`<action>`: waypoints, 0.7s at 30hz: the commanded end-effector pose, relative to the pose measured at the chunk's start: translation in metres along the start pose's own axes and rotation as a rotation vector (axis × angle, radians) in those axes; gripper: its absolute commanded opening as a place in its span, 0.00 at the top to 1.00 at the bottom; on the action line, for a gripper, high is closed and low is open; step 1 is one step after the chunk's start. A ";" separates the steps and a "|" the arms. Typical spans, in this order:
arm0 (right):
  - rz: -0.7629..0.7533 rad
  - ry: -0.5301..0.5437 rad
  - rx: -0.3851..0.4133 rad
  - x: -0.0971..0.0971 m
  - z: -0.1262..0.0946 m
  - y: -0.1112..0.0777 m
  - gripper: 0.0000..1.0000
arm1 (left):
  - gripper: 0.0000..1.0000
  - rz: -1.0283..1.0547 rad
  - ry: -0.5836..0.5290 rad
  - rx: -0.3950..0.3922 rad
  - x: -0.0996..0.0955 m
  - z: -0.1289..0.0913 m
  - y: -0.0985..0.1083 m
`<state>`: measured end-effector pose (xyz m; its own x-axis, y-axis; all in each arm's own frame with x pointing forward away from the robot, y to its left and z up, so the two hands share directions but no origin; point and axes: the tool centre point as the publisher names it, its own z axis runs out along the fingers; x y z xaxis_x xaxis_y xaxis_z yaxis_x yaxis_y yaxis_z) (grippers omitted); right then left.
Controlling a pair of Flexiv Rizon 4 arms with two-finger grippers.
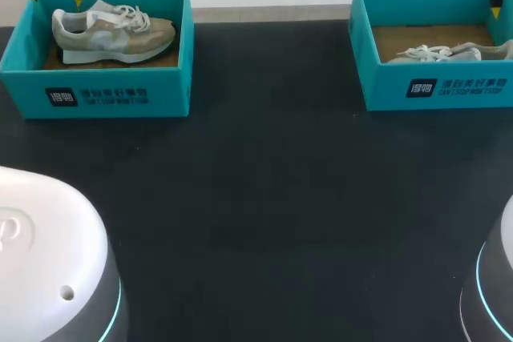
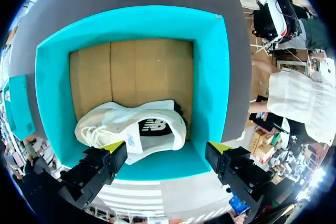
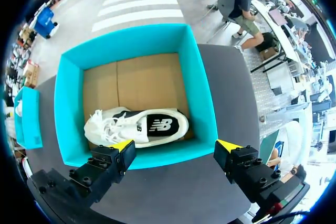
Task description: Take the shoe out of the shoebox, open the shoe tongue, remove and reinsert the insole, then place the shoe into the shoebox
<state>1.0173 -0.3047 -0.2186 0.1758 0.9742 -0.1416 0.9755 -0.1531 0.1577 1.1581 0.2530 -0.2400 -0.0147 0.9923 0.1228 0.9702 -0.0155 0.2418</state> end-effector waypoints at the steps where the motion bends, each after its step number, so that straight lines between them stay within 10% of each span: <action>1: 0.001 0.001 -0.003 0.000 0.000 -0.001 0.00 | 0.00 -0.019 0.010 0.072 0.010 0.010 0.021; 7: 0.001 0.001 -0.003 0.000 0.000 -0.001 0.00 | 0.00 -0.037 0.035 0.114 0.021 0.034 0.030; 11: 0.001 0.001 -0.003 0.000 0.000 -0.001 0.00 | 0.12 -0.033 0.042 0.126 0.020 0.043 0.029; 14: 0.001 0.001 -0.003 0.000 0.000 -0.001 0.00 | 0.50 -0.038 0.037 0.136 0.019 0.048 0.029; 21: 0.001 0.001 -0.003 0.000 0.000 -0.001 0.00 | 0.58 0.014 -0.023 0.122 0.021 0.059 0.023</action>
<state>1.0173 -0.3048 -0.2186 0.1761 0.9741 -0.1417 0.9755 -0.1534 0.1576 1.1915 0.2747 -0.2831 -0.0048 0.9921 0.1255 0.9932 -0.0098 0.1159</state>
